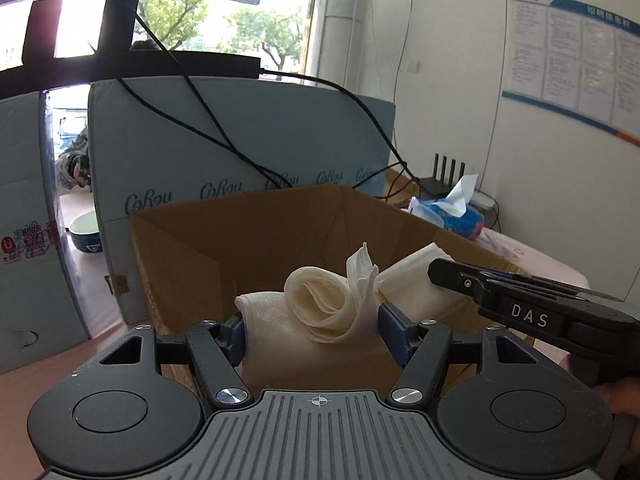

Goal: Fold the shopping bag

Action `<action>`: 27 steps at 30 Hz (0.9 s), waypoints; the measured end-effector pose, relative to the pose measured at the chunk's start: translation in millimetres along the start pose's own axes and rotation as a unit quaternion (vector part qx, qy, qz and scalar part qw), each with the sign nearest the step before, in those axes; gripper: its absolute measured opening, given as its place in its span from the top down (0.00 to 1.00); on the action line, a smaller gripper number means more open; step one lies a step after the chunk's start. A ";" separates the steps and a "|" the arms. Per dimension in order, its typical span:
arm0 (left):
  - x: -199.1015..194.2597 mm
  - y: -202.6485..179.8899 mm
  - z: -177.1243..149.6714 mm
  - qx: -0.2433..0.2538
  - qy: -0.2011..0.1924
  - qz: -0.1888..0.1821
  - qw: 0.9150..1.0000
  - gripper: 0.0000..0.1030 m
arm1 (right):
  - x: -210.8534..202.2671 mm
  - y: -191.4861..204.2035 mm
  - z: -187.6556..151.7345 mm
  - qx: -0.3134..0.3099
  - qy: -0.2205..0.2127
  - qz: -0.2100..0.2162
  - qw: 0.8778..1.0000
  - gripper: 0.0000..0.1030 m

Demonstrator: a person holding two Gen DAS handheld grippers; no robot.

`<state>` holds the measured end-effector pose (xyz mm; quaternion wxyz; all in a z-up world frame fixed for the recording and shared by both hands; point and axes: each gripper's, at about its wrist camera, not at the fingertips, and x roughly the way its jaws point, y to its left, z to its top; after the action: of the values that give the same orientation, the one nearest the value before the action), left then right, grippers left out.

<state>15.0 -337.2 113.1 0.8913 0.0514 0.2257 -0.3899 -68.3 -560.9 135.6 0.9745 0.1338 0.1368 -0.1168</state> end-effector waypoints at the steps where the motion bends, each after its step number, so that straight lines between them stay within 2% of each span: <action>1: -0.4 -2.0 1.4 0.003 0.000 0.005 1.000 0.34 | 0.4 1.0 -0.9 -0.003 0.006 -0.003 1.000 0.68; 3: -1.3 -2.3 0.9 0.011 -0.001 0.015 1.000 0.30 | 1.2 3.0 -2.6 -0.010 0.018 -0.010 1.000 0.67; 7: -11.9 -1.8 -1.9 0.013 -0.011 0.023 1.000 0.22 | -8.4 12.1 -0.2 -0.036 0.013 -0.033 0.999 0.46; 10: -23.0 -0.7 -2.8 0.010 -0.021 0.029 0.999 0.15 | -17.8 19.8 1.7 -0.047 0.004 -0.036 0.998 0.41; 17: -60.3 3.4 -9.1 0.022 -0.059 0.083 0.995 0.03 | -46.4 54.0 5.0 -0.076 -0.016 -0.010 0.997 0.33; 21: -89.4 17.1 -21.2 0.008 -0.089 0.105 0.990 0.00 | -62.7 79.7 3.4 -0.092 -0.027 0.002 0.995 0.32; 27: -133.8 45.6 -47.6 -0.019 -0.122 0.138 0.983 0.00 | -82.1 125.4 -8.5 -0.109 -0.029 0.027 0.993 0.22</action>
<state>-49.0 -203.1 126.0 0.9583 0.0175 0.1128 -0.2618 -114.0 -425.2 180.8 0.9897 0.0275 0.1168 -0.0783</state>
